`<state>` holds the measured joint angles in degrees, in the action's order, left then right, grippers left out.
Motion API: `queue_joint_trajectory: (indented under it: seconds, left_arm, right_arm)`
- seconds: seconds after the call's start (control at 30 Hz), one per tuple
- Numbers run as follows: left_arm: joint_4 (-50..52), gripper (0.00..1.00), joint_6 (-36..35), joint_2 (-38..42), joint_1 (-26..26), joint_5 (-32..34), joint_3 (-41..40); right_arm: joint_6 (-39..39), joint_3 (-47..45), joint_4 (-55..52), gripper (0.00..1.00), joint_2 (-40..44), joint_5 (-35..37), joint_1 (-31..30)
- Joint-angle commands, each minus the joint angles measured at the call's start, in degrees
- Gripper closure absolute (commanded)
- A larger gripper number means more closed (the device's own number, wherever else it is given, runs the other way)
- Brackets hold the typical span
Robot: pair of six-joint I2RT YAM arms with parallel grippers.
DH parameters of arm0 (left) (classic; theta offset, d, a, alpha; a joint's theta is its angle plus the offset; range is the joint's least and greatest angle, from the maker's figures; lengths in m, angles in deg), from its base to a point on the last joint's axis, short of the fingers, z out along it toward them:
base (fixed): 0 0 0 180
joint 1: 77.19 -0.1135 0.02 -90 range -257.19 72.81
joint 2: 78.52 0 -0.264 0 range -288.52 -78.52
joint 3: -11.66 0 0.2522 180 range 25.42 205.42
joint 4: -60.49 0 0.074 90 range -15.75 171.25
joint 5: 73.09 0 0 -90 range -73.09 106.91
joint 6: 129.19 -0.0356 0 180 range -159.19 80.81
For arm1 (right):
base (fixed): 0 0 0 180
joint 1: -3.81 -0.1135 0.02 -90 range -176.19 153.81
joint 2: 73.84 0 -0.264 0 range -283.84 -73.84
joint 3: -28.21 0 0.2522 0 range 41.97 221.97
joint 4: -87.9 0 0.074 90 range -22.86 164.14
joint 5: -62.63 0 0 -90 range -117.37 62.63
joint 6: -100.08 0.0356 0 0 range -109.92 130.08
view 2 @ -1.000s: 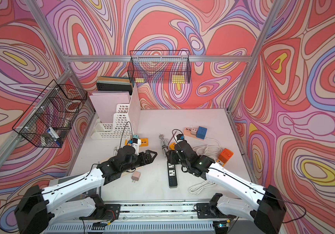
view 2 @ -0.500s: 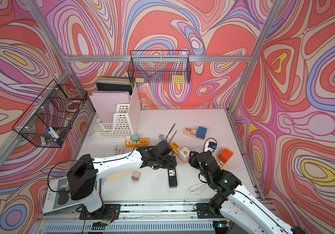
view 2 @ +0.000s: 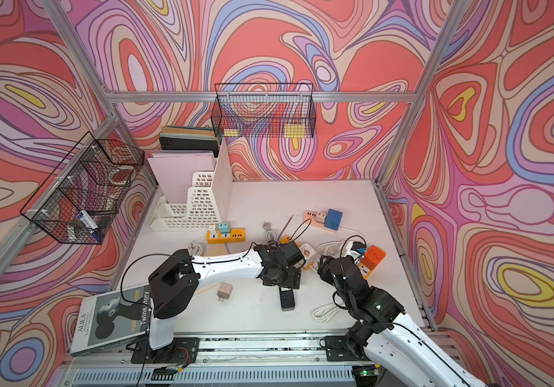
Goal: Pull the plug off the socket
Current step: Move the socket to the center of the board.
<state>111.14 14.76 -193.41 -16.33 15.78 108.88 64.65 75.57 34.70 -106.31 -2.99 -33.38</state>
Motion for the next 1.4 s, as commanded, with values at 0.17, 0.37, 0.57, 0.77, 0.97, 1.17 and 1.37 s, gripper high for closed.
queue_joint_trajectory:
  seconds: [0.17, 0.37, 0.57, 0.77, 0.97, 1.17, 1.37]
  left_arm:
    - [7.67, 0.17, 1.34, -4.82, -0.04, 3.04, 3.56]
    - [9.37, 0.28, 0.63, -5.91, -0.45, 5.82, 4.78]
    - [10.13, 0.48, -2.14, -6.37, -5.68, 7.2, 5.06]
    - [9.62, 0.51, -9.25, -10.81, -14.1, 6.52, 12.06]
    - [14.86, 0.51, -14.8, -21.12, -20.64, 6.04, 28.1]
    - [21.87, 0.43, -16.96, -31.21, -25.03, 2.69, 45.73]
    - [22.71, 0.29, -19.74, -29.19, -26.5, -0.58, 50.89]
  right_arm:
    - [-0.08, -0.12, -1.09, 0.36, 0.78, 0.56, 0.18]
    - [-0.43, 0.06, -0.62, 0.36, -0.05, -0.25, 0.14]
    - [-0.6, 0.23, -0.64, 0.36, -0.06, -0.47, 0.19]
    - [-1.51, 0.85, 0.31, 0.36, -1.71, -1.84, 0.14]
    - [-3.51, 2.22, 1.86, 0.36, -5.23, -5.42, 0.18]
    - [-5.95, 4.72, 1.56, 0.36, -10.07, -9.73, 0.29]
    - [-11.45, 10.34, -1.99, 0.36, -16.92, -11.18, 0.32]
